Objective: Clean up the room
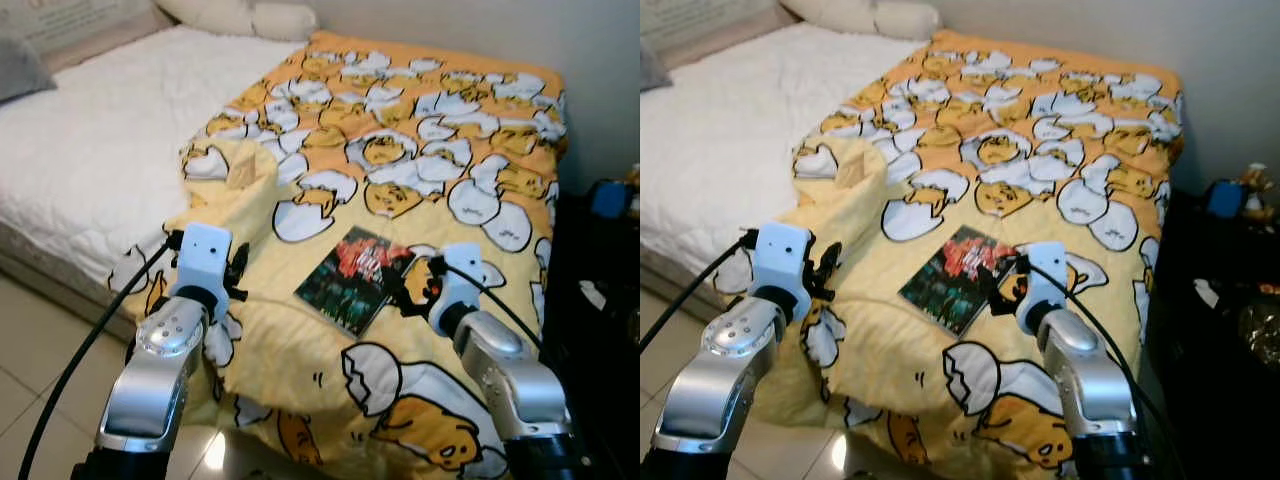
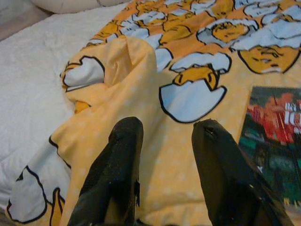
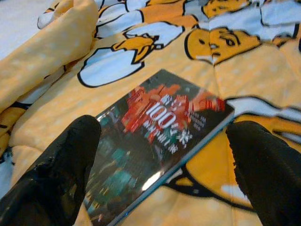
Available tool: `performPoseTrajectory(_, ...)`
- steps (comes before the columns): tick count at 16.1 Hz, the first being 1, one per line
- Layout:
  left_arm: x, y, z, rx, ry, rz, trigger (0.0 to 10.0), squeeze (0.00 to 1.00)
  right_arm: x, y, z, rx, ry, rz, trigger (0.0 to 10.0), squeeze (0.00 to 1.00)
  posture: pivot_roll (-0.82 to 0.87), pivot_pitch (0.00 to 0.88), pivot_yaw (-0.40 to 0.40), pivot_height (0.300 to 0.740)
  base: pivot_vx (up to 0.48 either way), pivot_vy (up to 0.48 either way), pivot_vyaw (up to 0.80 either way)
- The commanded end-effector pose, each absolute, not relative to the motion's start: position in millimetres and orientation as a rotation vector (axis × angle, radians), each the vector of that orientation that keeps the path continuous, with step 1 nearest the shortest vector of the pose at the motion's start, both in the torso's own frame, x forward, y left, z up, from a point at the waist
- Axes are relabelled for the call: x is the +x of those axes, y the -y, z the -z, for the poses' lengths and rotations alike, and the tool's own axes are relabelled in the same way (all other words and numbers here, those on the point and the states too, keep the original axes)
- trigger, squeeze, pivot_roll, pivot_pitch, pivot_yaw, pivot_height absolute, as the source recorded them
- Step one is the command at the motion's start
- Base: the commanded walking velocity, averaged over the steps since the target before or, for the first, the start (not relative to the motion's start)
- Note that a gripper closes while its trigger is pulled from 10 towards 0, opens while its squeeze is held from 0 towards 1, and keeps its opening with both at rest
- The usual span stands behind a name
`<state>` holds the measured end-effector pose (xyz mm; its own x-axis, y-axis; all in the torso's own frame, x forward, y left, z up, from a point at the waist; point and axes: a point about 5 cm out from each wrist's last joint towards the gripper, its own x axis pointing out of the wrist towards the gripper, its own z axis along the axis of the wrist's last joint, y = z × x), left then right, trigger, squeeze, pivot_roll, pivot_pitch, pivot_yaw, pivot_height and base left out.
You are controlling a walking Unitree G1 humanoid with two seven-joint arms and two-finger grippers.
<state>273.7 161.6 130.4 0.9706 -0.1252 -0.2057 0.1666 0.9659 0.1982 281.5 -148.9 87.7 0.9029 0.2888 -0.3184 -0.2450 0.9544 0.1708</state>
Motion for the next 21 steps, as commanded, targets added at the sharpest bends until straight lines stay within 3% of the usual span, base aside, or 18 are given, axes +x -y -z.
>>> performPoseTrajectory(1,271.0,-162.3,-133.5,0.242,-0.185,0.161,10.0,0.0,280.1,150.2,-93.2,0.143,-0.332,-0.286,10.0,0.0,-0.04,0.0,0.032,0.74,0.0,0.0,0.0)
performPoseTrajectory(2,268.1,-162.5,-133.5,0.254,-0.19,0.186,10.0,0.0,278.1,149.3,-92.6,0.15,-0.336,-0.29,10.0,1.0,-0.04,0.0,0.038,0.74,0.0,0.0,0.0)
performPoseTrajectory(6,256.5,-157.7,-125.1,0.252,-0.228,0.283,10.0,0.0,289.3,137.8,-73.3,0.25,-0.419,-0.308,10.0,1.0,-0.04,0.0,0.046,0.74,0.0,0.0,0.0)
performPoseTrajectory(11,239.9,-150.6,-131.3,0.204,-0.263,0.604,10.0,0.0,324.9,119.5,-53.2,0.529,-0.553,-0.35,10.0,1.0,0.0,0.0,0.044,0.74,0.0,0.0,0.0)
performPoseTrajectory(15,226.1,-161.9,-133.4,0.221,-0.291,0.712,10.0,0.0,336.5,123.3,-49.5,0.521,-0.608,-0.298,10.0,1.0,0.02,0.035,0.04,0.74,0.0,0.0,0.0)
performPoseTrajectory(21,217.1,-160.5,-131.7,0.203,-0.328,0.792,10.0,0.0,330.3,115.0,-37.2,0.627,-0.696,-0.325,10.0,1.0,0.02,0.083,0.042,0.74,0.0,0.0,0.0)
